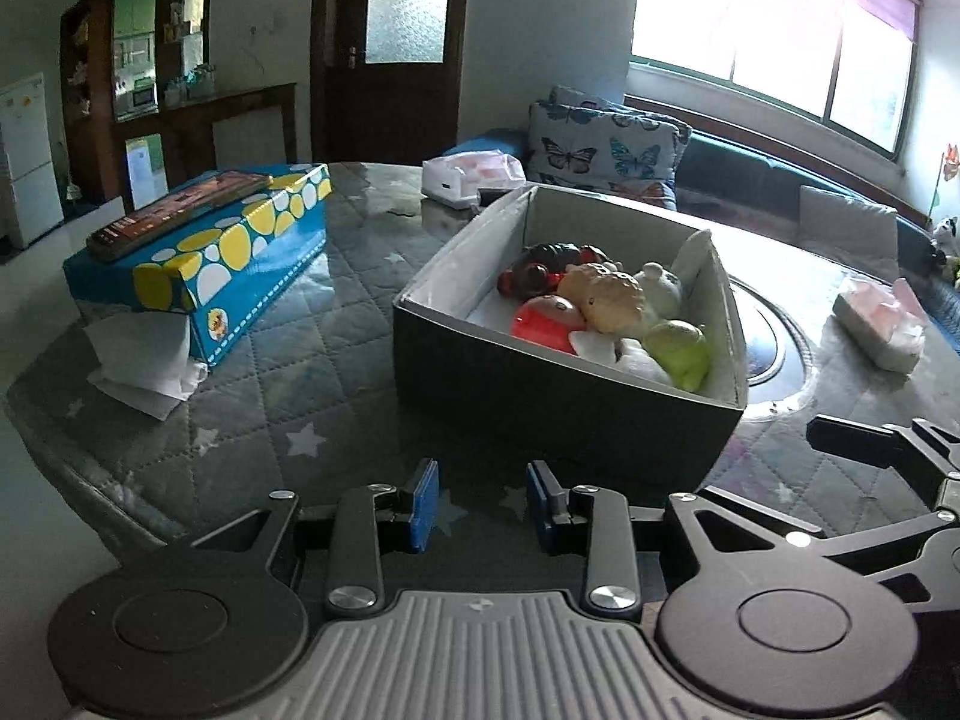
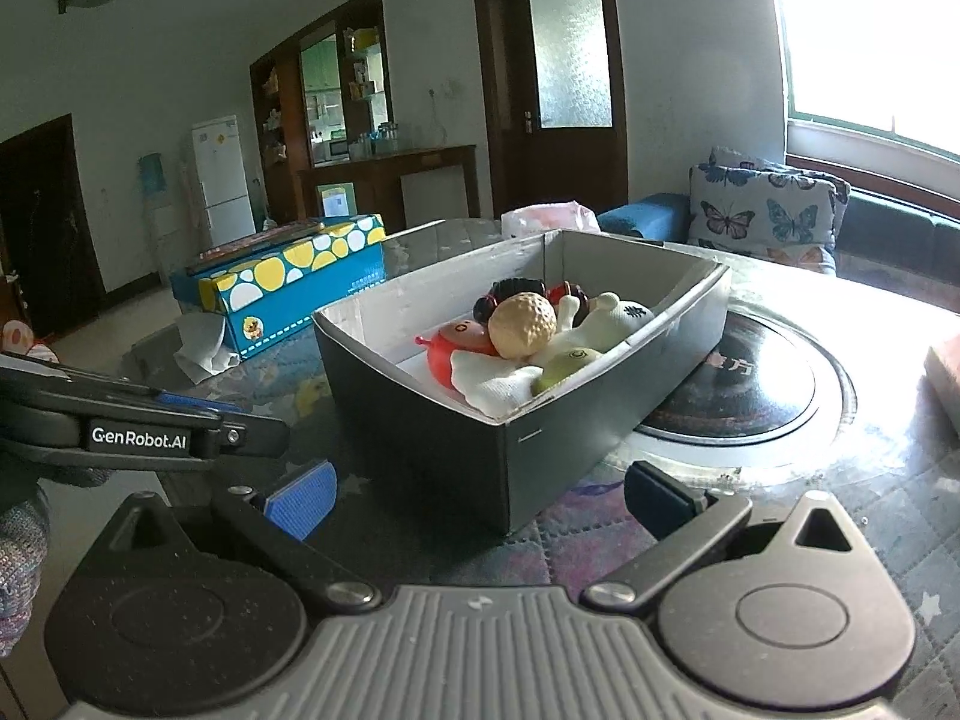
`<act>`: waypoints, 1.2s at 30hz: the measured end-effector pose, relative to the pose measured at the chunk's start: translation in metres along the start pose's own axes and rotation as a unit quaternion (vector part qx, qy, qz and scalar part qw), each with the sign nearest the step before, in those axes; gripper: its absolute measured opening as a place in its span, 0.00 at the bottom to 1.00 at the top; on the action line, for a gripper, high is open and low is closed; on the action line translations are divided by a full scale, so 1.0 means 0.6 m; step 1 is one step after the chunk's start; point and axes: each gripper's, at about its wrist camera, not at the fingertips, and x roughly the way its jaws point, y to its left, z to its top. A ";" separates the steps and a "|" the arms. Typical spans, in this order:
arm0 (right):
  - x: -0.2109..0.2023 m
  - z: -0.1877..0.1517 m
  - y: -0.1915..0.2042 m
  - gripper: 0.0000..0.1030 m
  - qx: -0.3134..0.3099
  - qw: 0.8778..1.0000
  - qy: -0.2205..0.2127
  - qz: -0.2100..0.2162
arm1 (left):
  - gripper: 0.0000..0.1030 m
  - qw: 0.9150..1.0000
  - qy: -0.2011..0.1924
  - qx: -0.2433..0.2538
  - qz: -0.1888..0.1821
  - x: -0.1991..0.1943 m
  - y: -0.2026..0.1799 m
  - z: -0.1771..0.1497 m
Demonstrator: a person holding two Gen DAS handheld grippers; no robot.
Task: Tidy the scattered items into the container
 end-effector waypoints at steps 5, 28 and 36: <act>0.006 0.003 -0.002 1.00 -0.001 1.000 0.007 0.001 | 0.34 1.000 -0.004 0.010 0.014 0.007 -0.001 0.003; 0.054 0.012 0.005 1.00 -0.010 0.999 0.037 -0.001 | 0.34 0.999 -0.009 0.012 0.052 0.037 0.007 0.007; 0.062 0.014 0.010 1.00 -0.013 0.999 0.042 0.004 | 0.34 0.998 -0.008 0.014 0.056 0.042 0.003 0.006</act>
